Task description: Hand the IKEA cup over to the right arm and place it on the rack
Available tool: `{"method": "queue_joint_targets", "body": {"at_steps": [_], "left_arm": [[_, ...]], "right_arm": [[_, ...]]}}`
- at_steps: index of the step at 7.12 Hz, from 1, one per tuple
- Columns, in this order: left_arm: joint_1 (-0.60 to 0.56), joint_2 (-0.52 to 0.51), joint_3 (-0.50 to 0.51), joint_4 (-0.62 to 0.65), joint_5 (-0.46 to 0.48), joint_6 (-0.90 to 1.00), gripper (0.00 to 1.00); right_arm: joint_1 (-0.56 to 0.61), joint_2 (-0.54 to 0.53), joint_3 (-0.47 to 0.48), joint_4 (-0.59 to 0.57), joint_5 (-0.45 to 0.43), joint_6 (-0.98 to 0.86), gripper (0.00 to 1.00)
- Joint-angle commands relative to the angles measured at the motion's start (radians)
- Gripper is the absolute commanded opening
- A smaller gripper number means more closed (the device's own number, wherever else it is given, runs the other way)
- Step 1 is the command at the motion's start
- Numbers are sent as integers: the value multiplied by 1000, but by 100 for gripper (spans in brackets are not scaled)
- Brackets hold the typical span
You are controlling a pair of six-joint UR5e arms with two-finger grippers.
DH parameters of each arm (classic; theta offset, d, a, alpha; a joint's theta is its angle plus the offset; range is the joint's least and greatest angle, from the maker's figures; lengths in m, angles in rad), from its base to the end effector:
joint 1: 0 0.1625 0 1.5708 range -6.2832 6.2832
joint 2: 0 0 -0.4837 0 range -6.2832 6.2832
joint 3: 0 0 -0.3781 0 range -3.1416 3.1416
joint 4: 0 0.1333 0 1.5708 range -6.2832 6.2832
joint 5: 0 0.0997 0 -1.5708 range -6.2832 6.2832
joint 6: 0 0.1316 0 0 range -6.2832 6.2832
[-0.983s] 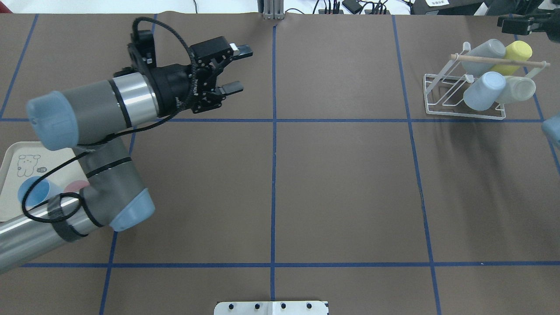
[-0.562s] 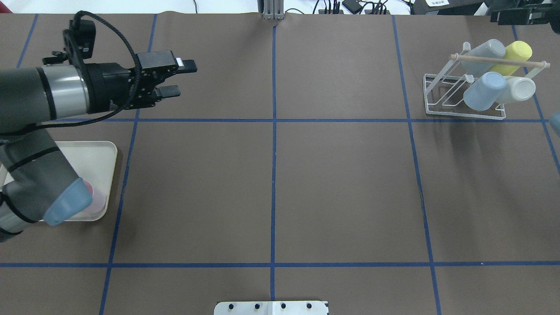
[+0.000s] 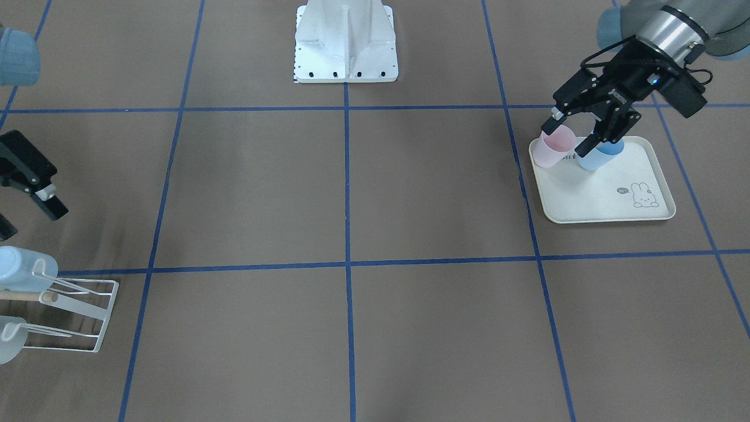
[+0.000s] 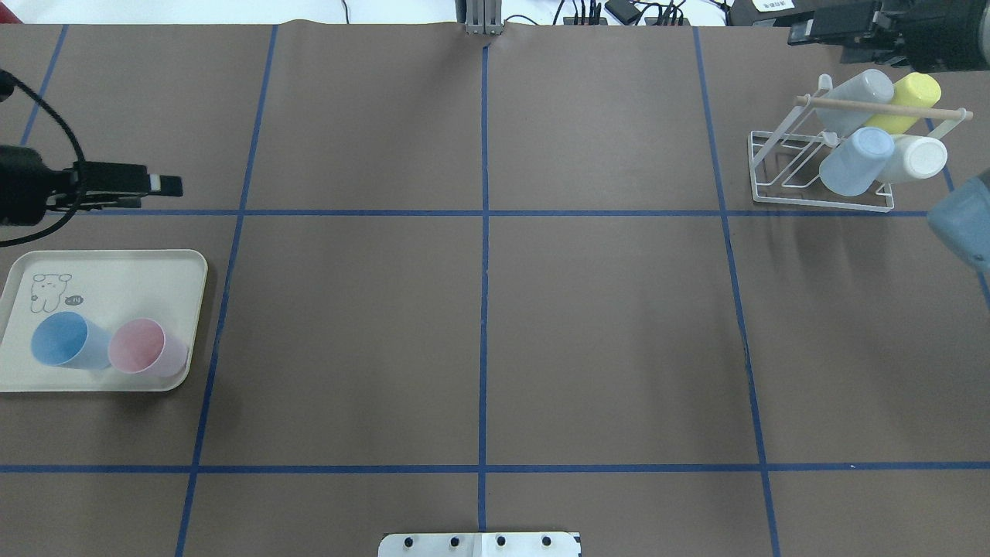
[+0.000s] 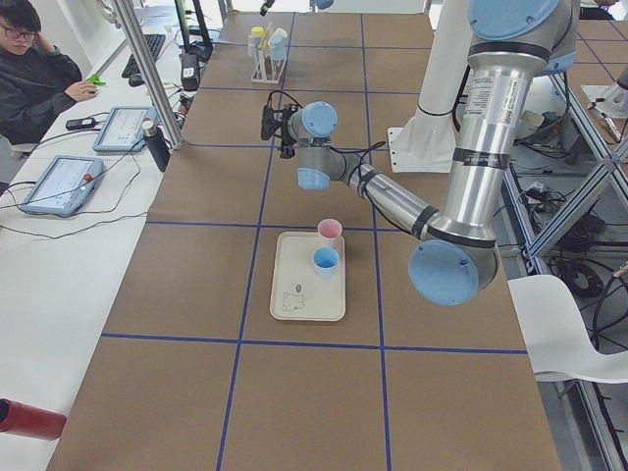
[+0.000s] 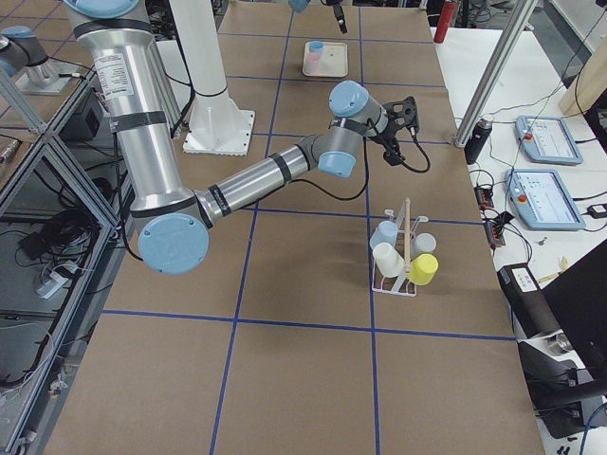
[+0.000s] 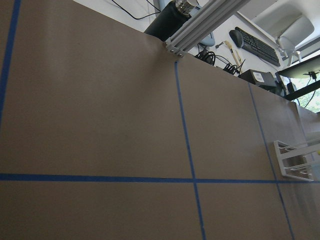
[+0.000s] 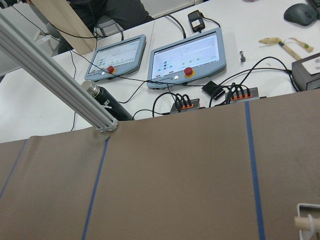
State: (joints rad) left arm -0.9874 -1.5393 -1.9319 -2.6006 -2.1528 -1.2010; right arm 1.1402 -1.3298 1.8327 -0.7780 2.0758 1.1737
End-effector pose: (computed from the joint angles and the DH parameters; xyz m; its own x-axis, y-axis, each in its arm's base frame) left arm 0.2085 -0.4266 0.4492 0.2528 0.1652 -0.9533 0.3322 0.9106 0.2458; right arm -0.1808 -0.5604 0.3853 0.3370 -0.0773 0.9383 -0.5103 0.8225 0.2510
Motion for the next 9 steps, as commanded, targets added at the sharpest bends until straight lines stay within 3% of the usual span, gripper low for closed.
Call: {"method": "queue_joint_targets", "body": {"at_steps": [1,2,3,5,7,9], "left_arm": [[-39,164,-15,5,-39,195,100],[-49,203,-19,83,-39,304,100],[-54,203,-54,246,-38,416,100],[-74,202,-70,490,-36,651,100],[-65,197,-46,547,-36,690,100],[-62,138,60,540,-36,692,100]], "right_arm": [[-54,24,31,19,1,137,100],[-74,26,23,73,0,193,100],[-107,26,19,116,-6,228,100],[-120,26,26,122,-8,260,100],[-132,35,19,122,-8,261,100],[-138,41,17,122,-13,261,100]]}}
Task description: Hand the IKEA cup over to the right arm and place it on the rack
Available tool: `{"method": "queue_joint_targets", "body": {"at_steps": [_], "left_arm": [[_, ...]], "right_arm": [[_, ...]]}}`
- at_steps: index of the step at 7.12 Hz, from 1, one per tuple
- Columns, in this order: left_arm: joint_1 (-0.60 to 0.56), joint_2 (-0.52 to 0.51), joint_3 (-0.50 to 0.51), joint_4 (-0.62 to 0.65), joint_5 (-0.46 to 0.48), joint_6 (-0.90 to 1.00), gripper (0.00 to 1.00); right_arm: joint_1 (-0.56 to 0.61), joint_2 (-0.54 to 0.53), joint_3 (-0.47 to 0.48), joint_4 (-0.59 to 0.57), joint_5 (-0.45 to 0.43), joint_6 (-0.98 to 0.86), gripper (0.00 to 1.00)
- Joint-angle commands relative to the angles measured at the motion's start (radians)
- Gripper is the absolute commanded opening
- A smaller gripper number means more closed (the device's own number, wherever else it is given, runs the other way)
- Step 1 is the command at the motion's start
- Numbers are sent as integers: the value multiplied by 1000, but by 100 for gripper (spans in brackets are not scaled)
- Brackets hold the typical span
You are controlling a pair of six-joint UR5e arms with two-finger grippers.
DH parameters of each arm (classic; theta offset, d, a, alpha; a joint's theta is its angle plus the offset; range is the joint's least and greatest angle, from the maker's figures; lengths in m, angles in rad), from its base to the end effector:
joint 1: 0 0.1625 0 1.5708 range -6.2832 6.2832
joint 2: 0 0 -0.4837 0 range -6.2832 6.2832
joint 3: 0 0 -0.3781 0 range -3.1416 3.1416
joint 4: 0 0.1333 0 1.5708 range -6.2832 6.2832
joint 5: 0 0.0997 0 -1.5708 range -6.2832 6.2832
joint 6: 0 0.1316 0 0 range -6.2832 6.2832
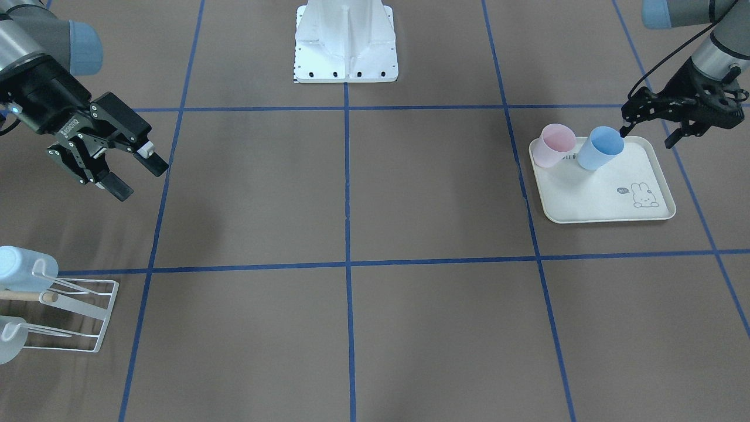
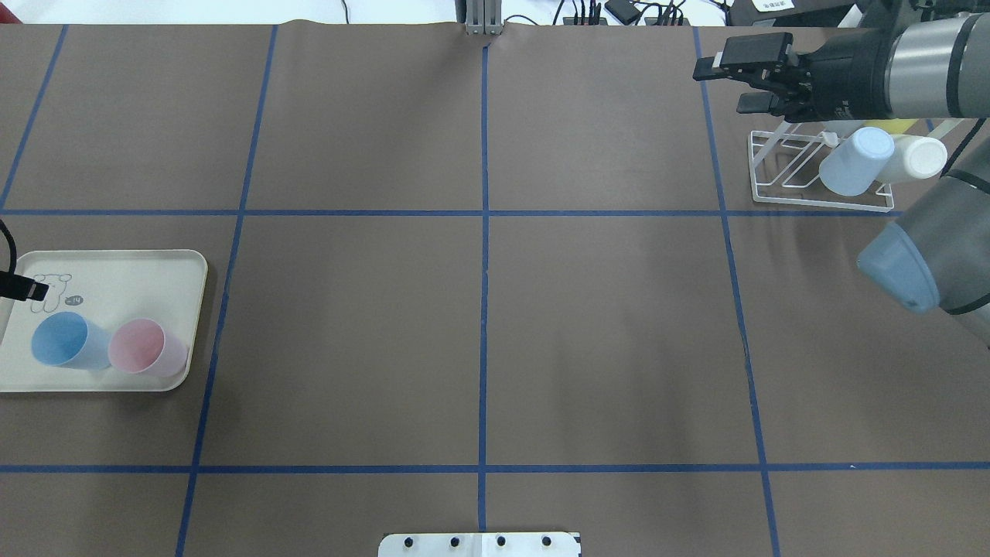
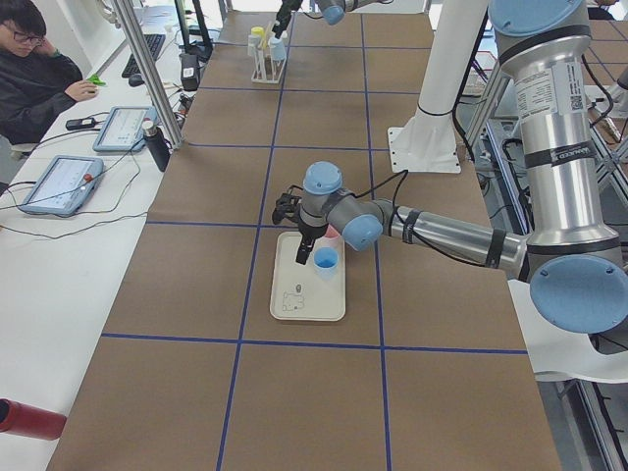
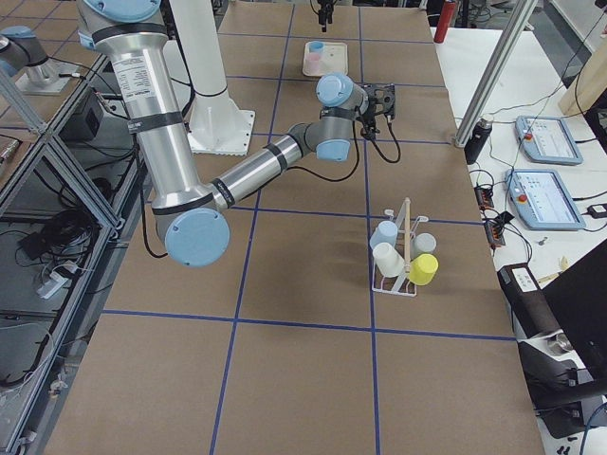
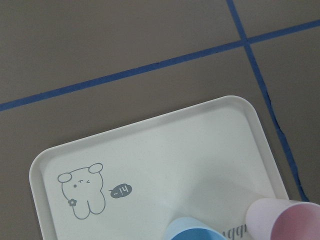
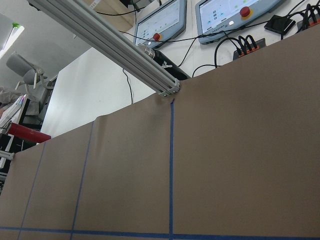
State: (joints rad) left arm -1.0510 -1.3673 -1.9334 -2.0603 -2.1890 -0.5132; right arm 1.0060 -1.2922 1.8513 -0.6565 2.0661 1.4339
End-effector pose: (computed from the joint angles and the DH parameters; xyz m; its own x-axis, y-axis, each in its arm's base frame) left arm 0.1590 -0.3927 0.6016 0.6590 0.2778 -0.6990 -0.0830 0.9505 0.2995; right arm -0.2499 -0.5265 0.3390 0.1184 -0.0374 0.9923 -0.4783 0.8736 0.0900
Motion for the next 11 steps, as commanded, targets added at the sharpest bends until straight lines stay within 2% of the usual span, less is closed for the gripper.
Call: {"method": "queue_joint_targets", "body": {"at_steps": [1,5,9,11], "left_arm": [[2,-44,94,-3,0,4,100],[17,-30,91,-1,-2,4,100],[91,-9,88,2,-5,4,100],[91,2,87,0,-5,4,97]], "right_arm": [[-7,5,-1,0,-3,0,100],[-9,5,-1,0,-3,0,100],[-9,5,3,1,-3,0,100],[-9,5,3,1,-3,0,100]]}}
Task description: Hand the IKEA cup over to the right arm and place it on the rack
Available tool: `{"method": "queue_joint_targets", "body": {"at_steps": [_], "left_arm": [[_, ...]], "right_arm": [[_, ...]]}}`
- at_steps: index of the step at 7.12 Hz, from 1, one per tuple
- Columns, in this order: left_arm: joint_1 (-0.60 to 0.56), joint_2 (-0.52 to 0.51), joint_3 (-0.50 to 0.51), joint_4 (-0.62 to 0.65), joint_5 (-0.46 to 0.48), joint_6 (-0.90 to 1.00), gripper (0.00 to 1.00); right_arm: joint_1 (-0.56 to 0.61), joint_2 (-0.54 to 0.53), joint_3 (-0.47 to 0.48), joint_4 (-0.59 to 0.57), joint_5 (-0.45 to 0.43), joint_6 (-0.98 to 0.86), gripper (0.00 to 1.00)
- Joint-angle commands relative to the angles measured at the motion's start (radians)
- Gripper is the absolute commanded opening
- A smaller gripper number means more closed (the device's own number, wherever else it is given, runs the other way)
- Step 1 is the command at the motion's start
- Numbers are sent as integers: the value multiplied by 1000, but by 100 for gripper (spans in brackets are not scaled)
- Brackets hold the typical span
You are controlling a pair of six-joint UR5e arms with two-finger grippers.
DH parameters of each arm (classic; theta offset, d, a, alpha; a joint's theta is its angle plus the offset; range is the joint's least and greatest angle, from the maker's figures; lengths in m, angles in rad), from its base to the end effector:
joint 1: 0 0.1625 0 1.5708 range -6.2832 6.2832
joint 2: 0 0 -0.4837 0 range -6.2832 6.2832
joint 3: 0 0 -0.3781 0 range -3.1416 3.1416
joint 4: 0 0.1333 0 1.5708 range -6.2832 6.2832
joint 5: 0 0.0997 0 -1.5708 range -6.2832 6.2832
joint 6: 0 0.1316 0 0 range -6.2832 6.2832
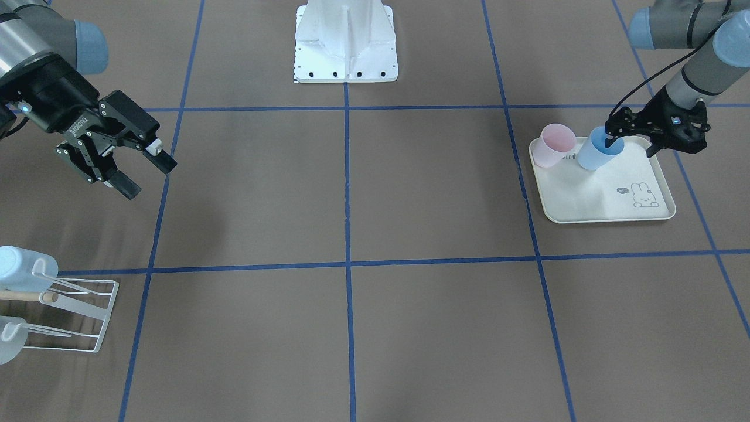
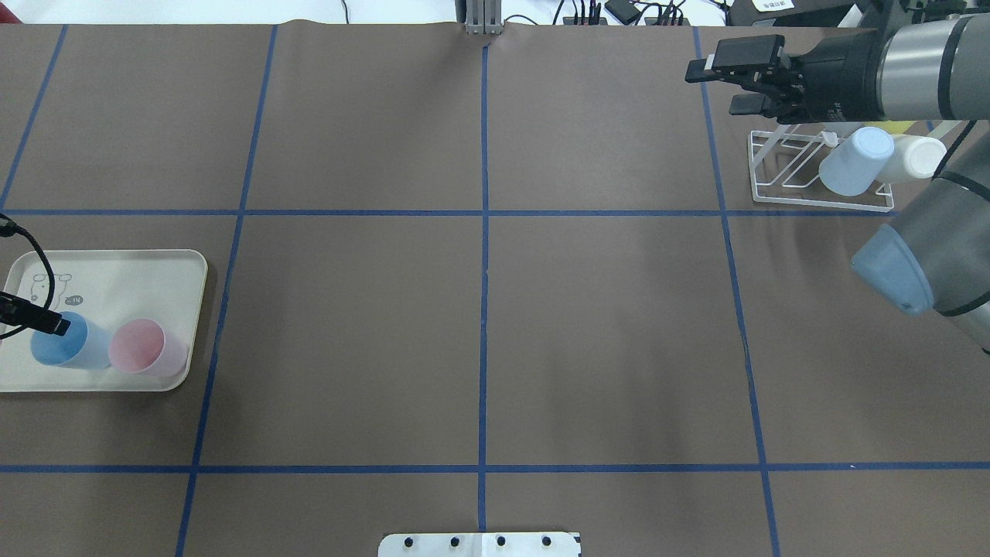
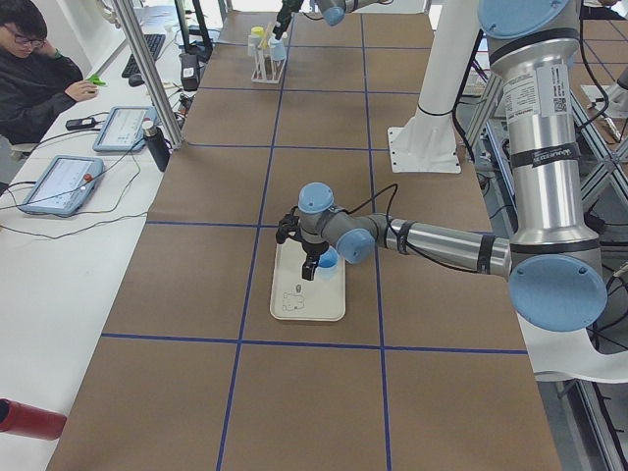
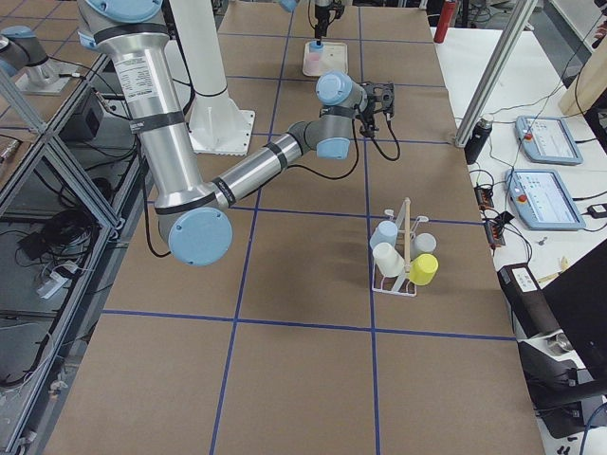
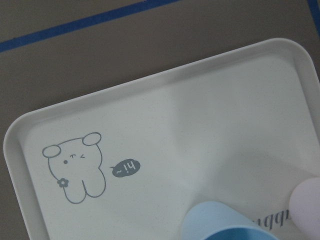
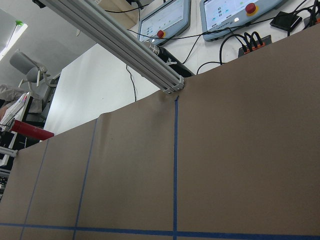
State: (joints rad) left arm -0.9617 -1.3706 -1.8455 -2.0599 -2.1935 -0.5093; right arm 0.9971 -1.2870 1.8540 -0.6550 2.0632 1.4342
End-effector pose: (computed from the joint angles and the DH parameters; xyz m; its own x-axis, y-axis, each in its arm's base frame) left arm 0.1952 -0.3787 0.6455 0.6618 0.2908 -0.6909 -0.1844 0.9565 0.2261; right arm -0.2544 -0.5246 0.3347 0.1132 -0.0459 0.9925 -0.4735 0.8757 0.0945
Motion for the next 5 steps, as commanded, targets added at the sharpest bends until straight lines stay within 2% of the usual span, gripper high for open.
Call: {"method": "queue_joint_targets", "body": {"at_steps": [1,2,3,5], "left_arm": [[12,7,3,0,0,0,92],[23,7,5,1,0,0,91],[30,7,5,1,0,0,85],[34,5,5,4,-2,0,43]], "right_arm": [[0,0,1,-1,0,0,100],[0,0,1,0,0,0,100],[0,0,2,-1,0,0,100],[1,0,4,0,0,0,100]]}}
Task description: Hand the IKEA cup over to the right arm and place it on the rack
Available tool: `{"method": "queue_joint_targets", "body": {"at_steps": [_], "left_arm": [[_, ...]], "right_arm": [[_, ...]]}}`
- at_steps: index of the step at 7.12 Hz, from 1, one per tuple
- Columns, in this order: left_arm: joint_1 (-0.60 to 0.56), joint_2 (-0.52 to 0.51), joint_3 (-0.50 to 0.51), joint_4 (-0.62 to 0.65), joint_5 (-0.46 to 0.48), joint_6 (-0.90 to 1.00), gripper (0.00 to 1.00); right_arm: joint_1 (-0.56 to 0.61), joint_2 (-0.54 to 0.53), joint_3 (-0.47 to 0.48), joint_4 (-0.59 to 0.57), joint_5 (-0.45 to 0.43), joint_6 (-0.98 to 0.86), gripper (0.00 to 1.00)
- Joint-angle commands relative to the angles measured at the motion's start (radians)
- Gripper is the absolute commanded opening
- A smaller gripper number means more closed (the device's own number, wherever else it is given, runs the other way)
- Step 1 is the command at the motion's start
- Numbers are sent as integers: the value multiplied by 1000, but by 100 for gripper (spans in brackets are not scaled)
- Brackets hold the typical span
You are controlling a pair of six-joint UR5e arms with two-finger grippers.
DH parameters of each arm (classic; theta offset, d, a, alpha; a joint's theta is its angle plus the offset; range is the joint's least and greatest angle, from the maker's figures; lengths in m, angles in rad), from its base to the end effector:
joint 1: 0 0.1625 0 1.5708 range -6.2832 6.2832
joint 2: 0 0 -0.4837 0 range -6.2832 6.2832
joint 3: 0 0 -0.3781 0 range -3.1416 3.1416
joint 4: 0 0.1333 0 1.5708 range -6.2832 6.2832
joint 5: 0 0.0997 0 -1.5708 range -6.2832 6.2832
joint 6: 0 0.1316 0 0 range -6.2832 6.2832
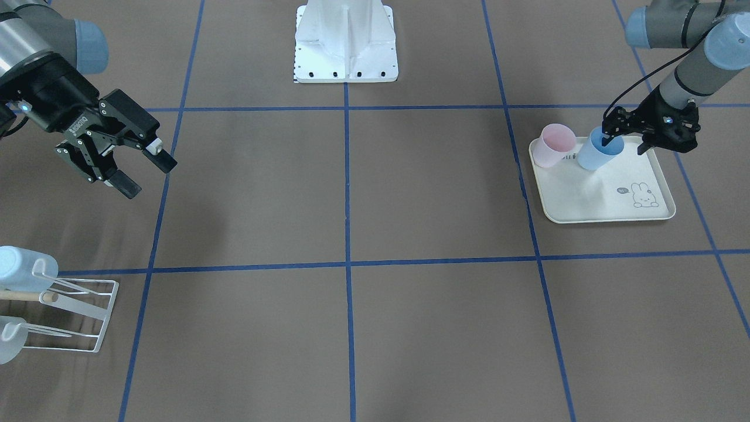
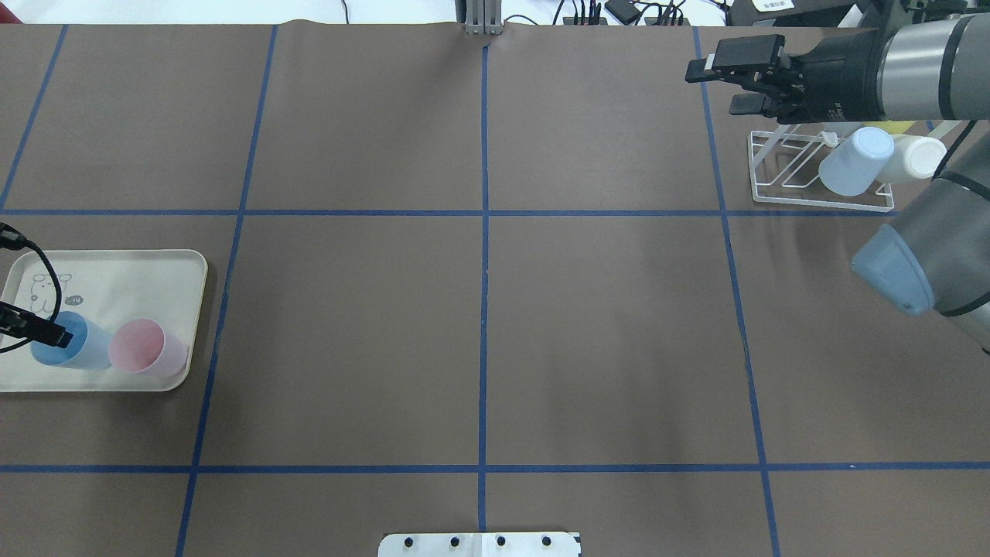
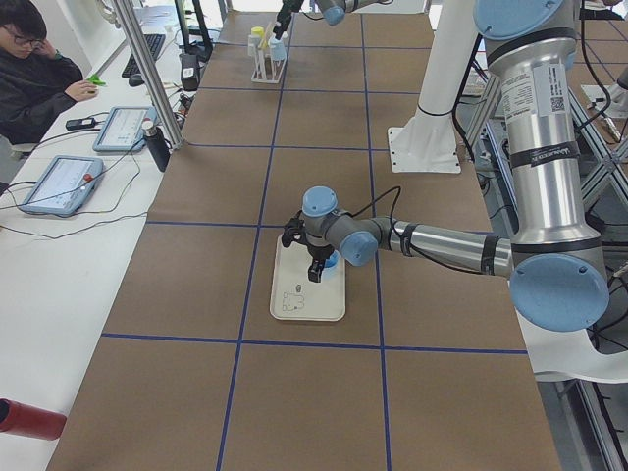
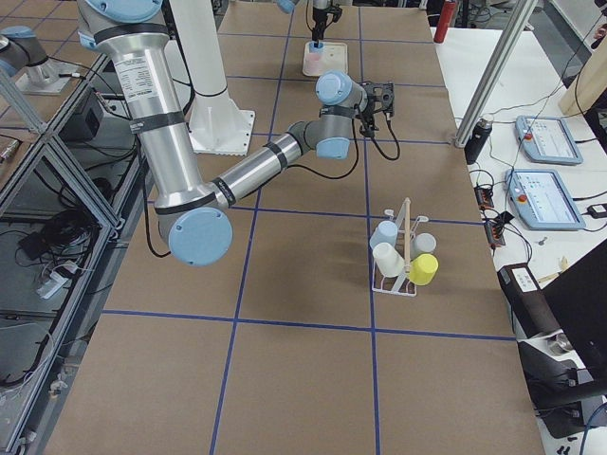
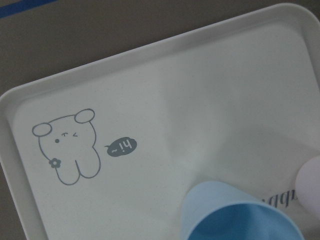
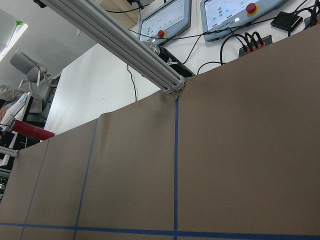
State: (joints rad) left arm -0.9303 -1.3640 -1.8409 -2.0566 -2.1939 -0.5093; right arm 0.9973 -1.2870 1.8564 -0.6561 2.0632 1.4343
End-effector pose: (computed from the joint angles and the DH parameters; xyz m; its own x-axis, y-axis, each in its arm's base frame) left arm 0.2050 -0.3696 0.6511 0.6581 0.3035 -0.6891 -0.2163 0.9528 0.2130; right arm -0.2539 -0.5241 0.3337 0.1125 -0.0468 0.9925 -0.4738 0.8755 0.0950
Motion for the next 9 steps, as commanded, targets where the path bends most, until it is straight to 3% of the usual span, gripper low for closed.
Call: {"method": "queue_joint_targets", "body": {"at_steps": [1,2,3,6,7,9], "left_arm": [[10,-1,0,3,-1,0,22],[10,-3,-1,1,-1,-2,8],[10,-1,-9,4,-1,-2,0],[-27,32,-53,6,-6,-11,0],[-126,34,-55,6,5,-26,0],[-229,-59,-61,6,81,-134,0]], "right_arm": [[1,0,1,1,0,0,100],[1,0,1,1,0,0,100],[1,-2,1,1,2,2,100],[1,0,9,1,2,5,100],[1,-2,9,1,2,3,100],[1,0,10,1,0,6,100]]}}
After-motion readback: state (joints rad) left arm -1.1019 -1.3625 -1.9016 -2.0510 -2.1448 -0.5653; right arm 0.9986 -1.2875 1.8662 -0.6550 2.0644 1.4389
